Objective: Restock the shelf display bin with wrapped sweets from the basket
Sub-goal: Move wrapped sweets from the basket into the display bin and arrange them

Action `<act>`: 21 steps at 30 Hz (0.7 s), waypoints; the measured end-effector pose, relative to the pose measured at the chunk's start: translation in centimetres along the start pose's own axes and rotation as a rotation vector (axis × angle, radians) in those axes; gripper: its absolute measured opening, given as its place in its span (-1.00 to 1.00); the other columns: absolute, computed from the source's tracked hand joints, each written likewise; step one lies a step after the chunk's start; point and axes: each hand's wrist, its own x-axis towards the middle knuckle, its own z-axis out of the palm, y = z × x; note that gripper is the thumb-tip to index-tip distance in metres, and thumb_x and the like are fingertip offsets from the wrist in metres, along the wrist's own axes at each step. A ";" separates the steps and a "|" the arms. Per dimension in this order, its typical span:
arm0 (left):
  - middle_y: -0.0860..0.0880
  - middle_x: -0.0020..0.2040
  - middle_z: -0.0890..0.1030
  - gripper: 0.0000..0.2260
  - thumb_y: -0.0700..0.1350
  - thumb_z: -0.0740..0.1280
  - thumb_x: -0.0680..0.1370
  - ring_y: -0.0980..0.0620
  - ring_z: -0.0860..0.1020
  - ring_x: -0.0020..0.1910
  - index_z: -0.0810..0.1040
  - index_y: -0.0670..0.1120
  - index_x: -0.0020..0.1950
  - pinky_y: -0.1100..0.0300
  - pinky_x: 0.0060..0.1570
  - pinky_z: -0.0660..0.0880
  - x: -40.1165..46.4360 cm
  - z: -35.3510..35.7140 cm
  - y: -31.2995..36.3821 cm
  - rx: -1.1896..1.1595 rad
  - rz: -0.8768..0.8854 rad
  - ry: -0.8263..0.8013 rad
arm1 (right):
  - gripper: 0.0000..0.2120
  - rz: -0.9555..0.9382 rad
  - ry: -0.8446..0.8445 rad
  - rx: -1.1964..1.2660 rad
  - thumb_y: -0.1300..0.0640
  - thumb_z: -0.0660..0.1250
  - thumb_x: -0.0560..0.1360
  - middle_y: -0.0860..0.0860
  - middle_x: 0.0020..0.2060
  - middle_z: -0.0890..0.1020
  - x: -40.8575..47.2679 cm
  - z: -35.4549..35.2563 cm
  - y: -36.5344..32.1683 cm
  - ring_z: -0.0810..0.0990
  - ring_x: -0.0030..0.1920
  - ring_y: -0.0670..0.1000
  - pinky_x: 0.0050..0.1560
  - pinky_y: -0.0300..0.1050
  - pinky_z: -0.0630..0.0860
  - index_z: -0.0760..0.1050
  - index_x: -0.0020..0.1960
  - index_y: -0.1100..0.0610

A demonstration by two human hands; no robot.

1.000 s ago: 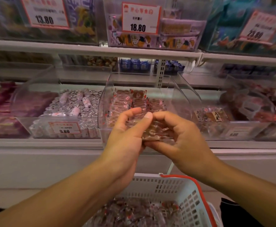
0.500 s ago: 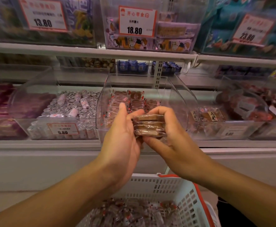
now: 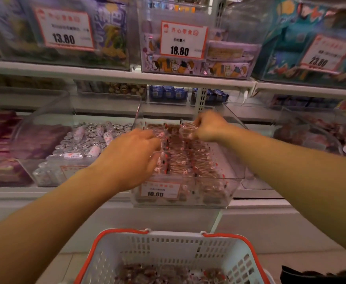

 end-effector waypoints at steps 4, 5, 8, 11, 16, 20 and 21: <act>0.08 0.00 0.59 -0.77 0.06 0.14 0.58 0.04 0.51 0.02 0.56 0.07 0.07 0.10 0.08 0.41 0.3 0.7 -0.9 0.079 0.097 -0.040 | -0.52 0.008 -0.066 -0.099 0.07 0.54 0.42 0.14 0.20 0.59 5.1 2.7 -0.3 0.57 0.18 0.13 0.23 -0.02 0.52 0.54 0.27 0.20; 0.09 -0.03 0.59 -0.77 0.08 0.13 0.58 0.05 0.51 -0.01 0.55 0.08 0.05 0.10 0.07 0.39 0.3 0.9 -0.9 0.081 0.109 -0.034 | -0.52 -0.008 -0.054 -0.073 0.08 0.55 0.41 0.13 0.22 0.59 5.9 3.3 -0.3 0.56 0.20 0.12 0.25 -0.04 0.51 0.54 0.28 0.17; 0.12 -0.07 0.58 -0.74 0.09 0.08 0.59 0.06 0.52 -0.05 0.55 0.09 0.00 0.10 0.10 0.29 0.5 1.5 -1.4 0.096 0.149 -0.014 | -0.50 -0.008 -0.023 -0.030 0.10 0.59 0.36 0.10 0.23 0.60 7.6 5.1 -0.5 0.57 0.20 0.09 0.15 -0.16 0.49 0.56 0.25 0.14; 0.12 -0.14 0.58 -0.72 0.10 0.06 0.59 0.05 0.54 -0.09 0.55 0.09 -0.06 0.10 0.09 0.28 0.5 1.8 -1.9 0.074 0.181 0.016 | -0.35 0.046 0.044 0.033 0.07 0.65 0.27 0.11 0.23 0.56 8.4 6.0 -0.4 0.54 0.20 0.12 0.13 -0.12 0.49 0.49 0.27 0.14; 0.13 -0.18 0.55 -0.74 0.11 -0.01 0.56 0.04 0.54 -0.11 0.44 0.13 -0.14 0.08 0.01 0.32 0.5 1.8 -2.0 0.044 0.192 0.002 | -0.26 0.012 0.116 0.073 0.12 0.61 0.33 0.14 0.36 0.46 8.4 6.7 0.0 0.47 0.31 0.15 0.26 -0.09 0.46 0.37 0.43 0.13; 0.12 -0.15 0.54 -0.82 0.09 0.02 0.58 0.03 0.54 -0.07 0.30 0.12 -0.18 0.07 0.06 0.30 0.6 1.9 -1.9 0.057 0.193 -0.005 | -0.53 -0.116 0.048 -0.126 0.21 0.29 0.59 0.20 0.39 0.42 7.8 8.1 -0.6 0.46 0.32 0.21 0.23 -0.10 0.43 0.33 0.47 0.19; 0.12 -0.15 0.54 -0.82 0.08 0.03 0.58 0.03 0.54 -0.07 0.29 0.11 -0.18 0.07 0.07 0.30 0.5 1.9 -1.8 0.060 0.193 0.002 | -0.56 -0.147 0.050 -0.197 0.24 0.24 0.59 0.21 0.34 0.43 7.6 8.4 -0.6 0.48 0.29 0.23 0.16 -0.11 0.43 0.34 0.46 0.20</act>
